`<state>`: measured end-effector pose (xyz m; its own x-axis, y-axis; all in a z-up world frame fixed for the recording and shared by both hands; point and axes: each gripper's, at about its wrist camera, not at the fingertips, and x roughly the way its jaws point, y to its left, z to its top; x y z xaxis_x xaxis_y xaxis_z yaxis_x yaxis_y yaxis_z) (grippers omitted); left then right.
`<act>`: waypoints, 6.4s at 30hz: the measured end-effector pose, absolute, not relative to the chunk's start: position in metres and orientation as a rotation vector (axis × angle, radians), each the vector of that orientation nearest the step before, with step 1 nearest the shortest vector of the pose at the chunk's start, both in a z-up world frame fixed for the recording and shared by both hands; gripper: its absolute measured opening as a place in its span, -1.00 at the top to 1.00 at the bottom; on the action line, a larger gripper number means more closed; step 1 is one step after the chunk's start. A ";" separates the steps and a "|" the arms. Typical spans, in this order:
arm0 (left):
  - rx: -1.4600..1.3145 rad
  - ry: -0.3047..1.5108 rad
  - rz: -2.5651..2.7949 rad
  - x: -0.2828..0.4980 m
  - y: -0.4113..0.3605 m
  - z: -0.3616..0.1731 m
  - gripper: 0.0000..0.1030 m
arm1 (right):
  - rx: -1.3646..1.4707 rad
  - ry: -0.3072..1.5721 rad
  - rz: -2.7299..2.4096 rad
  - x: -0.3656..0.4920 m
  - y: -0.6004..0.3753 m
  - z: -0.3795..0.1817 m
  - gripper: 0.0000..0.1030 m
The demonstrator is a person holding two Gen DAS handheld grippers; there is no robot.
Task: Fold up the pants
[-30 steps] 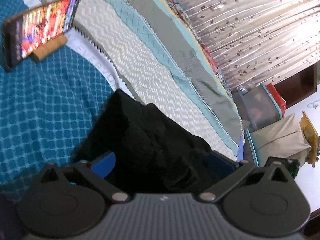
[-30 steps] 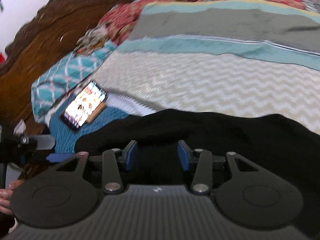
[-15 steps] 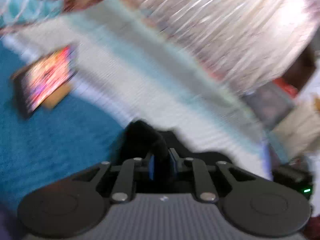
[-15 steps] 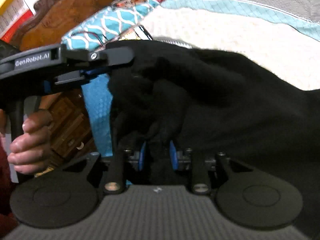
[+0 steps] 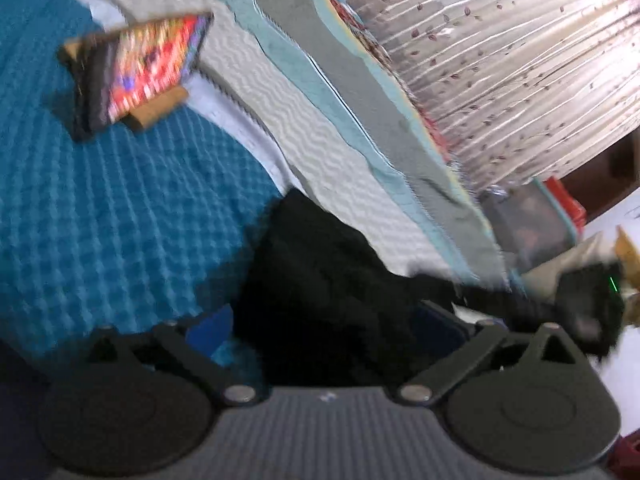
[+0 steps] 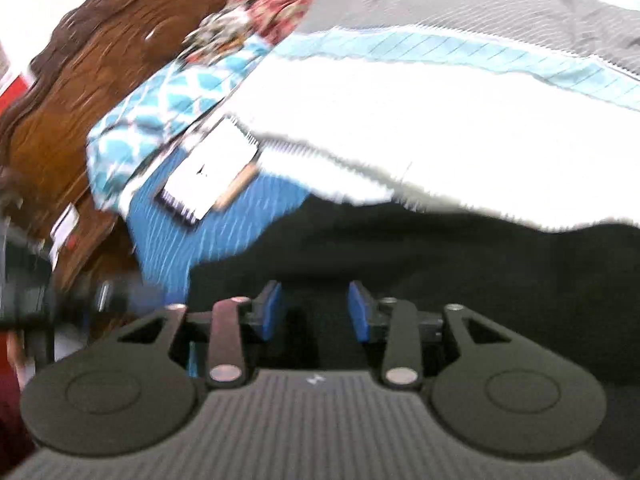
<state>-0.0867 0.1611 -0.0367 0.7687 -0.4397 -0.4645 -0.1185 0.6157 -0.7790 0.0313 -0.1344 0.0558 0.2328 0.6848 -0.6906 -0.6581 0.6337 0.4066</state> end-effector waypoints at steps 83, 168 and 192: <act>-0.290 0.960 -0.258 0.010 -0.047 -0.031 -0.47 | 0.447 0.723 -0.140 -0.052 -0.546 -0.021 0.53; 0.183 0.995 -0.281 0.007 -0.294 -0.004 -0.89 | 0.809 0.346 0.006 -0.071 -0.680 -0.035 0.69; -0.490 0.853 -0.002 -0.029 -0.016 0.018 -0.92 | -0.182 0.627 0.590 -0.057 -0.362 0.021 -0.34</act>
<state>-0.0291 -0.0163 0.0177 0.6643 -0.1945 -0.7217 -0.1912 0.8892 -0.4156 -0.0565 -0.3621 0.0213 0.6522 0.4635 -0.5999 -0.5706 0.8211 0.0140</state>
